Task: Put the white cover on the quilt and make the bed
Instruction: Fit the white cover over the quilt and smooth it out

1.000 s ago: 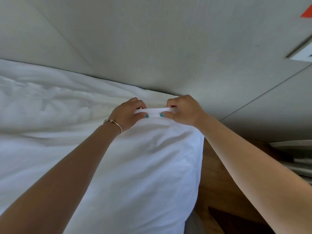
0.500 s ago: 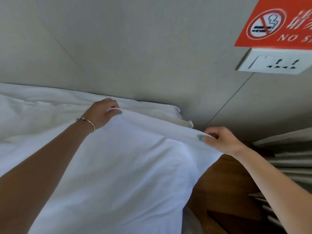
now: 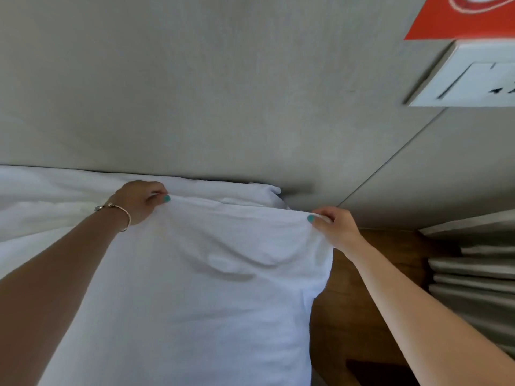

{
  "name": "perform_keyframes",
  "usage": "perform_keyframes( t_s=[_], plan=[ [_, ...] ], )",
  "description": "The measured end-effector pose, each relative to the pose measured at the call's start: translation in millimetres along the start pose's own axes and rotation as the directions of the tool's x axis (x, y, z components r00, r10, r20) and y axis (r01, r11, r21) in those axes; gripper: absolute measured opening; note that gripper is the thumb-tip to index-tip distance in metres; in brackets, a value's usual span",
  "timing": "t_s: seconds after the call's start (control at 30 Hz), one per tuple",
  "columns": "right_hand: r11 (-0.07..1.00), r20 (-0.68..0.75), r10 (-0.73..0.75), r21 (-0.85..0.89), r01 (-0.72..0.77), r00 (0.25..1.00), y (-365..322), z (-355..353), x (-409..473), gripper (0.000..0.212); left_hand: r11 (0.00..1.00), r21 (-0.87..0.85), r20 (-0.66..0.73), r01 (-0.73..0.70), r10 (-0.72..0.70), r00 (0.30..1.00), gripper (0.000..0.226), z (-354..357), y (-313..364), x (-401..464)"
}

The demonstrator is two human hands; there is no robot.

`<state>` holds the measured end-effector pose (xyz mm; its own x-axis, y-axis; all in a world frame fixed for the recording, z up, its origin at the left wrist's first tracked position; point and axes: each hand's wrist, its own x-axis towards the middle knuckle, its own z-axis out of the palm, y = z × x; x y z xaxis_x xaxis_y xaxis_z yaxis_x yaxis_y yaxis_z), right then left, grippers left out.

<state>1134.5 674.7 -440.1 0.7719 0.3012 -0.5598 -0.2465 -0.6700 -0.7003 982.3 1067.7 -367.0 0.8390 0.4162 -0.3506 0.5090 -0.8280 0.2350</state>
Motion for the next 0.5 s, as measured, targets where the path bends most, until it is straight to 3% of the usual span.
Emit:
perform_keyframes(
  t_s=[0.07,0.17,0.3,0.4,0.47,0.5],
  plan=[
    [0.999,0.021,0.015,0.050,-0.016,1.000,1.5,4.8,10.2,0.004,0.999,-0.006,0.039,-0.052,0.052,0.998,0.010,-0.1,3.9,3.7],
    [0.998,0.030,0.056,-0.034,-0.055,0.998,15.2,12.6,17.1,0.004,0.987,0.103,0.258,-0.121,0.091,0.962,0.016,1.0,11.2,-0.4],
    [0.992,-0.256,0.097,-0.053,-0.114,0.962,25.2,18.4,24.2,0.014,0.986,-0.142,0.017,-0.091,0.094,0.995,0.015,1.0,6.7,11.1],
    [0.915,-0.262,0.079,-0.364,-0.174,0.962,16.4,28.2,22.5,0.007,0.997,0.072,0.048,-0.029,0.025,0.999,0.013,15.9,13.2,13.5],
    [0.912,-0.303,0.056,-0.372,-0.172,0.951,17.2,35.3,18.8,0.018,0.979,0.198,-0.134,-0.058,0.086,0.987,0.012,28.9,24.2,0.4],
    [0.946,-0.322,0.056,-0.287,-0.153,0.945,17.5,37.5,12.2,0.026,0.980,0.181,-0.235,-0.082,0.125,0.964,0.018,33.6,35.0,-13.8]
  ],
)
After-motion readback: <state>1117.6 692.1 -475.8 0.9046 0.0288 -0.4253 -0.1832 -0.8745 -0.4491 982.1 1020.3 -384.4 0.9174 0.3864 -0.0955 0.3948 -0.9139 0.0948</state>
